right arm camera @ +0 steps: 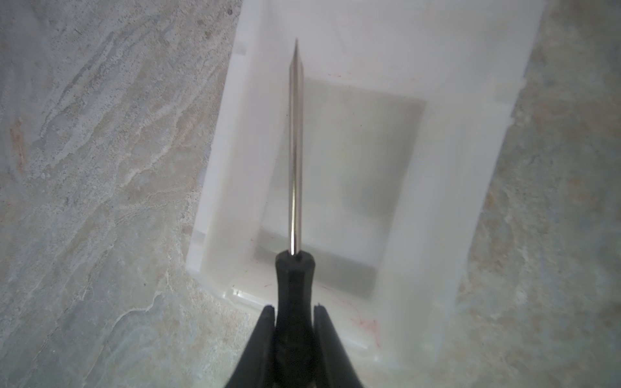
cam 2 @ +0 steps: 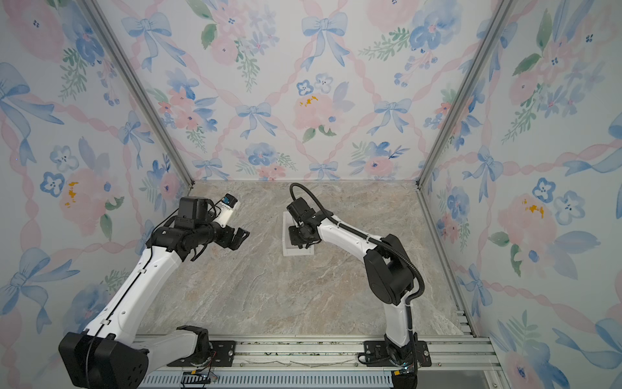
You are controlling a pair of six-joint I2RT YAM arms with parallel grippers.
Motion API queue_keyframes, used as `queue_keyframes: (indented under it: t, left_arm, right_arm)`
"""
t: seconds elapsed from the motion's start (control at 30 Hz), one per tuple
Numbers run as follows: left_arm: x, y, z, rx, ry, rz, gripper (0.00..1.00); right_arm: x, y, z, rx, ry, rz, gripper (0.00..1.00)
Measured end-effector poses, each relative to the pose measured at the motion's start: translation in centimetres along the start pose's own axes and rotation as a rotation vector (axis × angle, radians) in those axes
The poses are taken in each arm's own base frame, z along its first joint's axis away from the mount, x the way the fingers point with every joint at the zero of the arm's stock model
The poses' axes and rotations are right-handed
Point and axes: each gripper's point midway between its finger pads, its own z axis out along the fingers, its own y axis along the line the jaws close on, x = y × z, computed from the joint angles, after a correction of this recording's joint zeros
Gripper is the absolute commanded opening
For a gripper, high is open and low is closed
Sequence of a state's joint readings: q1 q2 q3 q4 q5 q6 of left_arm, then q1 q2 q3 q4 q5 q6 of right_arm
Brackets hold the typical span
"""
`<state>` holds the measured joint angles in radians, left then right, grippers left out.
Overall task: Put the screwdriver in the bin
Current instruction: Place the screwdriver into the bin.
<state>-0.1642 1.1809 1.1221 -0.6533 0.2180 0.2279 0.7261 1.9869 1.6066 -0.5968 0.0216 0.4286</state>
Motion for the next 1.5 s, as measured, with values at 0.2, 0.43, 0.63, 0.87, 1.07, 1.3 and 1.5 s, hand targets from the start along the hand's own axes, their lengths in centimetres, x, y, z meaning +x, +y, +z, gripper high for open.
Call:
queue_keyframes:
  t: [0.2,0.43,0.63,0.87,1.07,1.3,1.5]
  left_arm:
    - [0.0,0.0,0.0,0.0,0.0,0.0,0.98]
    - [0.0,0.0,0.0,0.0,0.0,0.0,0.98]
    - [0.0,0.0,0.0,0.0,0.0,0.0,0.98]
    - [0.0,0.0,0.0,0.0,0.0,0.0,0.98]
    - [0.0,0.0,0.0,0.0,0.0,0.0,0.98]
    - [-0.1,0.1,-0.1,-0.006,-0.003,0.002,0.98]
    - [-0.1,0.1,-0.2,-0.011,-0.003,0.002,0.98]
  right_arm:
    - [0.1,-0.6,2.0,0.015,0.018,-0.004,0.21]
    - [0.0,-0.7,3.7,0.02,0.025,-0.023,0.22]
    - [-0.5,-0.5,4.7,0.019,0.023,-0.04,0.23]
    - [-0.1,-1.1,6.0,0.032,0.046,-0.046,0.25]
    - [-0.3,-1.3,6.0,0.033,0.044,-0.053,0.29]
    - [-0.6,-1.1,5.9,0.03,0.037,-0.058,0.35]
    - [-0.7,-1.1,5.5,0.029,0.034,-0.069,0.46]
